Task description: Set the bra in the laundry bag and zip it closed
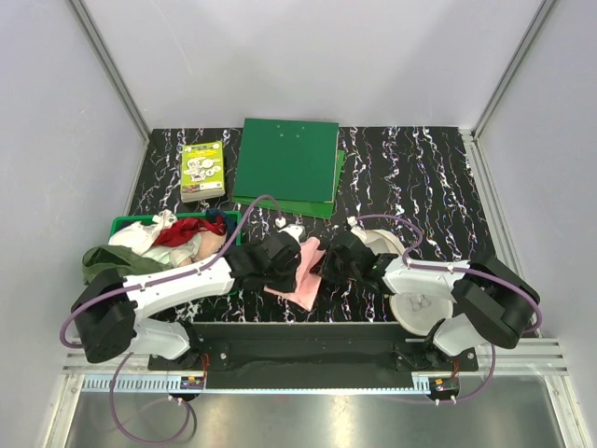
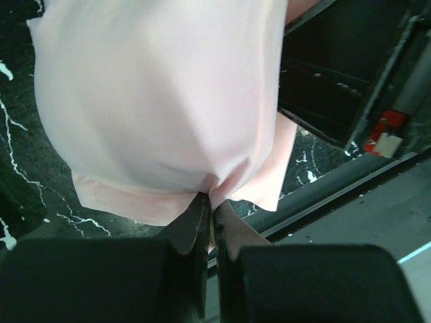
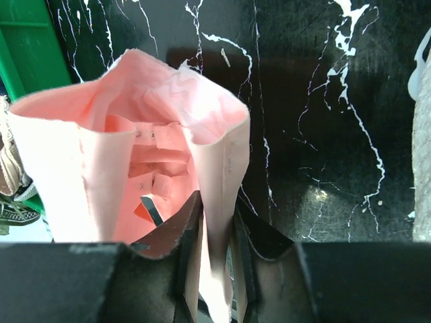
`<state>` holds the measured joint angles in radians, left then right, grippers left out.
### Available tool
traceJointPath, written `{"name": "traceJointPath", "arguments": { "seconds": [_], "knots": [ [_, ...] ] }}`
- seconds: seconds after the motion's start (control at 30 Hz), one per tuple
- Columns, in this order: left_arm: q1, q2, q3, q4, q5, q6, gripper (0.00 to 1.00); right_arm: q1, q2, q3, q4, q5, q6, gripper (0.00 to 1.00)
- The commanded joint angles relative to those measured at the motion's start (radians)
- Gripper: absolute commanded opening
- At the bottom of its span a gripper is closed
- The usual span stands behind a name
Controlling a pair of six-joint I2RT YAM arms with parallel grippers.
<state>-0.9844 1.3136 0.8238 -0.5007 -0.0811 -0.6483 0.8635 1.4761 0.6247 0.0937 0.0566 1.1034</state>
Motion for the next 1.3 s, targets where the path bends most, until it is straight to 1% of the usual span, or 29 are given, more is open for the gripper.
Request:
{"name": "traceJointPath", "arguments": {
  "seconds": [0.0,0.03,0.07,0.1,0.13,0.17,0.23,0.27,0.3,0.33,0.37,0.4,0.43,0.5,0.53,0.6,0.63,0.7,0.73,0.77,0.87,0.93,1.03,1.2,1.27],
  "knots": [
    [-0.002,-0.02,0.002,0.086,0.037,-0.002,0.13,-0.012,0.003,0.009,0.035,-0.009,-0.031,0.29],
    [0.0,-0.03,0.001,0.085,0.046,0.001,0.17,-0.012,0.004,0.01,0.034,-0.012,-0.031,0.29],
    [0.001,-0.036,0.0,0.082,0.053,0.001,0.3,-0.012,0.004,0.015,0.029,-0.014,-0.036,0.31],
    [0.001,-0.045,-0.003,0.079,0.064,0.001,0.39,-0.011,0.006,0.02,0.008,-0.017,-0.039,0.32],
    [0.001,-0.071,-0.006,0.082,0.075,0.002,0.44,-0.012,0.009,0.026,-0.006,-0.018,-0.043,0.32],
    [0.001,-0.085,-0.008,0.08,0.111,0.003,0.54,-0.012,0.009,0.036,-0.032,-0.023,-0.048,0.34],
    [0.003,-0.126,-0.017,0.076,0.157,0.006,0.63,-0.011,-0.005,0.043,-0.057,-0.029,-0.056,0.39],
    [0.007,-0.176,-0.018,0.067,0.168,0.009,0.66,-0.011,-0.011,0.05,-0.087,-0.035,-0.066,0.41],
    [0.012,-0.203,-0.018,0.054,0.176,0.015,0.71,-0.012,-0.02,0.055,-0.13,-0.037,-0.074,0.46],
    [0.032,-0.229,-0.017,0.024,0.184,0.019,0.72,-0.012,-0.04,0.059,-0.155,-0.04,-0.082,0.48],
    [0.045,-0.287,-0.017,0.011,0.191,0.025,0.73,-0.012,-0.052,0.066,-0.201,-0.046,-0.103,0.5],
    [0.064,-0.31,-0.015,-0.002,0.196,0.036,0.73,-0.011,-0.063,0.067,-0.225,-0.05,-0.114,0.54],
    [0.108,-0.335,-0.012,-0.024,0.198,0.041,0.73,-0.012,-0.086,0.069,-0.247,-0.054,-0.126,0.57],
    [0.162,-0.364,-0.009,-0.032,0.213,0.059,0.74,-0.011,-0.114,0.073,-0.311,-0.066,-0.155,0.63],
    [0.209,-0.361,-0.009,-0.03,0.227,0.062,0.73,-0.009,-0.144,0.073,-0.325,-0.086,-0.169,0.68],
    [0.248,-0.326,-0.003,-0.01,0.237,0.075,0.71,-0.011,-0.172,0.069,-0.342,-0.121,-0.181,0.72],
    [0.274,-0.311,-0.005,0.002,0.225,0.072,0.7,-0.011,-0.2,0.069,-0.348,-0.13,-0.188,0.77],
    [0.303,-0.254,-0.014,0.055,0.228,0.064,0.66,-0.009,-0.227,0.067,-0.368,-0.144,-0.185,0.81],
    [0.323,-0.229,-0.014,0.073,0.248,0.064,0.64,-0.011,-0.256,0.063,-0.371,-0.144,-0.172,0.86],
    [0.329,-0.211,-0.012,0.086,0.251,0.068,0.63,-0.009,-0.27,0.058,-0.371,-0.144,-0.166,0.91],
    [0.342,-0.133,-0.003,0.114,0.25,0.081,0.58,-0.011,-0.295,0.047,-0.355,-0.124,-0.142,1.0],
    [0.345,-0.103,-0.011,0.149,0.265,0.081,0.57,-0.011,-0.283,0.029,-0.319,-0.118,-0.122,1.0],
    [0.343,-0.09,-0.029,0.182,0.282,0.07,0.57,-0.012,-0.229,0.009,-0.186,-0.13,-0.085,1.0],
    [0.345,-0.09,-0.066,0.215,0.296,0.068,0.57,-0.012,-0.142,-0.006,-0.106,-0.12,-0.039,1.0],
    [0.345,-0.08,-0.077,0.212,0.29,0.075,0.57,-0.012,-0.134,-0.052,-0.017,-0.112,-0.004,1.0]
  ]
}}
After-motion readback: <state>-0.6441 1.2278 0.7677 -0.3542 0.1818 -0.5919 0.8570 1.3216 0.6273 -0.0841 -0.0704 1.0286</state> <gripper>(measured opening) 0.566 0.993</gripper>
